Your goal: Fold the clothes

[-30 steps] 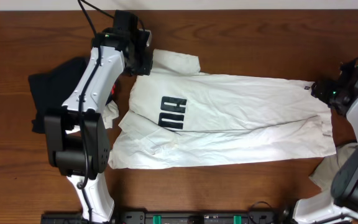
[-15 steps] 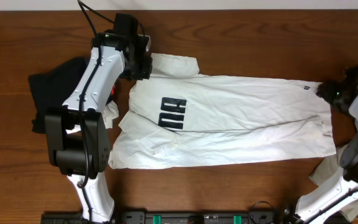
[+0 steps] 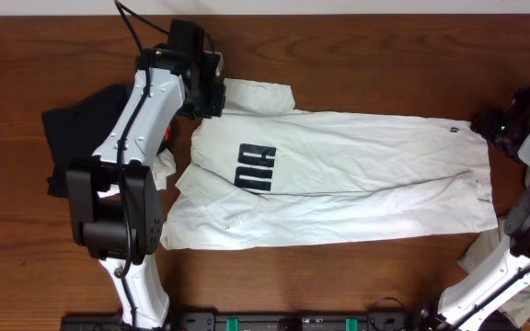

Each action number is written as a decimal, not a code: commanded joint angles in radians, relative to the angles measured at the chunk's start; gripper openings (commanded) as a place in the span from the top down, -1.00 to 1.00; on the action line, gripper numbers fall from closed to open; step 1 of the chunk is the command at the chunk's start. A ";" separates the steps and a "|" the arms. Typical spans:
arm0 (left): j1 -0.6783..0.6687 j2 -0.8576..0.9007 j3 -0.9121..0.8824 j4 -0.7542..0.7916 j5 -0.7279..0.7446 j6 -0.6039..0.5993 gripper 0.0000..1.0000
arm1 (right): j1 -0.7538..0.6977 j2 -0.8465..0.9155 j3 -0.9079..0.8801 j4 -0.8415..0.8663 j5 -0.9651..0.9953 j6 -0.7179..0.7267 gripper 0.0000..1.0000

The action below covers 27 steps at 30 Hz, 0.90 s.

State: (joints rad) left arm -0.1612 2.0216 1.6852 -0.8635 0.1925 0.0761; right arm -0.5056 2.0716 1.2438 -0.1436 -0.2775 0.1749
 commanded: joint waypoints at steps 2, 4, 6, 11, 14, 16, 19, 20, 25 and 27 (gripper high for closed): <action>-0.004 0.004 0.008 -0.003 -0.001 -0.010 0.88 | 0.026 0.034 0.007 -0.033 -0.027 0.003 0.27; -0.004 0.004 0.008 -0.004 -0.001 -0.010 0.88 | 0.026 0.031 0.007 -0.033 -0.042 0.003 0.48; -0.004 0.004 0.008 -0.004 -0.002 -0.010 0.88 | 0.019 0.024 0.007 -0.034 -0.068 0.002 0.93; -0.004 0.002 0.008 -0.016 -0.002 -0.010 0.88 | -0.011 -0.036 0.008 -0.063 -0.134 0.000 0.98; -0.004 -0.013 0.008 -0.027 -0.031 -0.010 0.88 | -0.030 -0.110 0.008 -0.097 -0.179 -0.001 0.97; -0.004 -0.037 0.008 -0.040 -0.056 -0.010 0.89 | -0.040 -0.172 0.008 -0.146 -0.192 -0.001 0.98; -0.004 -0.089 0.008 -0.070 -0.074 -0.010 0.88 | -0.049 -0.259 0.008 -0.238 -0.190 -0.001 0.97; -0.004 -0.110 0.008 -0.089 -0.074 -0.010 0.88 | -0.050 -0.288 0.008 -0.268 -0.190 -0.001 0.98; -0.004 -0.180 0.008 -0.189 -0.074 -0.009 0.88 | -0.050 -0.392 0.008 -0.394 -0.190 0.000 0.98; -0.004 -0.189 0.008 -0.235 -0.074 -0.009 0.88 | -0.052 -0.421 0.008 -0.436 -0.190 0.000 0.97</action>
State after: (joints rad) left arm -0.1654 1.8542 1.6844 -1.0637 0.1417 0.0746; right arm -0.5499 1.6810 1.2465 -0.5507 -0.4545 0.1783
